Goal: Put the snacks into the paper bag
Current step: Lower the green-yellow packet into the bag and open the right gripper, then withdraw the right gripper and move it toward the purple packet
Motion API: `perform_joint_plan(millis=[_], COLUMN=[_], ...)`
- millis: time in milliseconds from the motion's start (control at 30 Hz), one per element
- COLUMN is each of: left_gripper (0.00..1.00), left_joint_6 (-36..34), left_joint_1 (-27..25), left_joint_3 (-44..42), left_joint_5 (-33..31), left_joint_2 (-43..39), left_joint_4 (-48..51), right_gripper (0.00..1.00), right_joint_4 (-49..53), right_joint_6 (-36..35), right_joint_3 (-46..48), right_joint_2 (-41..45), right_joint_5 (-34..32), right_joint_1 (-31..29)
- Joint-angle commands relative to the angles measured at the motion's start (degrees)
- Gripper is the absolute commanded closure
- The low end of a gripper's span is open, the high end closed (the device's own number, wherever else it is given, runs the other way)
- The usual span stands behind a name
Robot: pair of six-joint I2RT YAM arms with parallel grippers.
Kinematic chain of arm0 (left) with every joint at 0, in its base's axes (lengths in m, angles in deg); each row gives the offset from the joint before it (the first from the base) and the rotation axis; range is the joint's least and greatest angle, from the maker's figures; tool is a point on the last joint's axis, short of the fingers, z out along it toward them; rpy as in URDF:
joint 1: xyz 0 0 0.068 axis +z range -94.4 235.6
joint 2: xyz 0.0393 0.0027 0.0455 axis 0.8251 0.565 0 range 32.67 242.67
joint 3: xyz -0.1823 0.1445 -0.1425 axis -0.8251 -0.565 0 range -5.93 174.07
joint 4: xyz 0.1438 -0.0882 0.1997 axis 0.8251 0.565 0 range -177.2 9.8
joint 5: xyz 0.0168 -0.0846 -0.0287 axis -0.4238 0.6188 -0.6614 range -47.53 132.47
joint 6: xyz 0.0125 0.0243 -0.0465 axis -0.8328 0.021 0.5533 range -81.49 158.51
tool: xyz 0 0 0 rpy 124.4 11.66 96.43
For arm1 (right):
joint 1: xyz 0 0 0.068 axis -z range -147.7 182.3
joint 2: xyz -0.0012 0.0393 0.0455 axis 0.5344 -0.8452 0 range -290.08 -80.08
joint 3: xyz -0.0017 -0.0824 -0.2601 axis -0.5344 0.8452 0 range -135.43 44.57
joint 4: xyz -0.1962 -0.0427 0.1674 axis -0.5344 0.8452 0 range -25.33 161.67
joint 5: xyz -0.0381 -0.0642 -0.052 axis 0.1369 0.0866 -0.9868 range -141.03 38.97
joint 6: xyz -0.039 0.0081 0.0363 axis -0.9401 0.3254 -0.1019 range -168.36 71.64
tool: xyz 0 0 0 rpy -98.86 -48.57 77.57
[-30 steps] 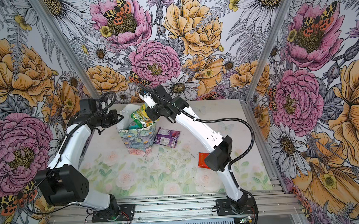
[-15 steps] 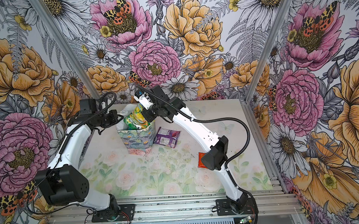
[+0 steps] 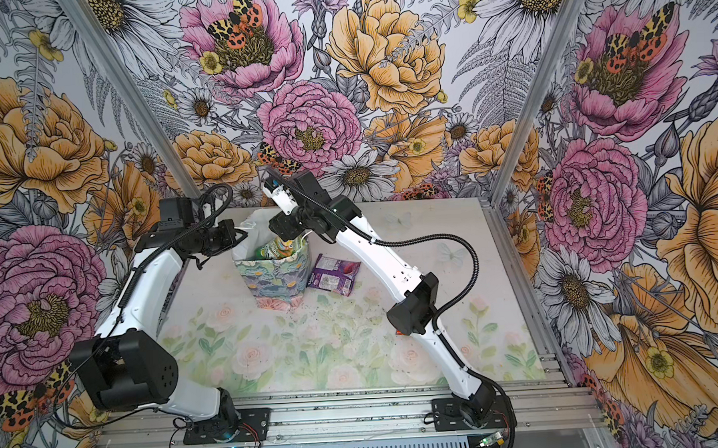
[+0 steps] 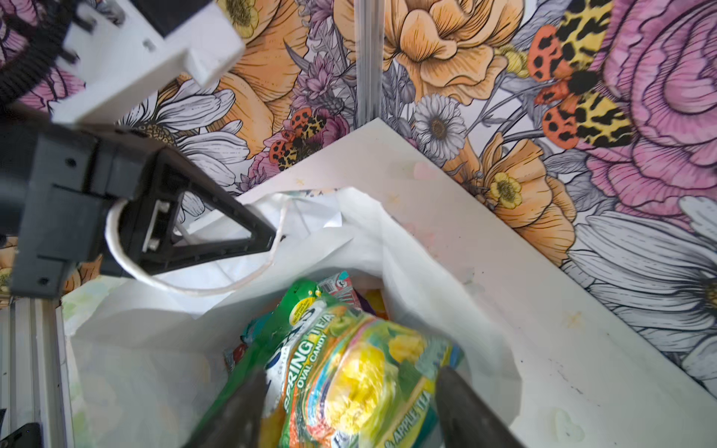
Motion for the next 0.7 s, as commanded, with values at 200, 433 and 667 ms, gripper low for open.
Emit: perform_joint_plan(millis=[200, 433, 667], left_gripper=[1.0, 1.0, 1.0], left_joint_6=[-0.99, -0.98, -0.9], left_joint_1=[-0.49, -0.38, -0.21], left_joint_3=[0.98, 0.9, 0.86], left_joint_5=[1.09, 1.25, 1.12], left_joint_2=[-1.48, -1.57, -1.49], left_joint_4=[1.27, 1.27, 1.24], right_gripper=[0.0, 0.01, 0.02], right_joint_4=[-8.15, -8.15, -11.28], right_joint_6=[5.42, 7.61, 9.7], right_joint_3=[-2.52, 6.54, 25.13], right_joint_2=[7.41, 16.12, 27.83], right_joint_5=[-4.24, -7.9, -9.02], right_joint_1=[0.13, 0.64, 2.88])
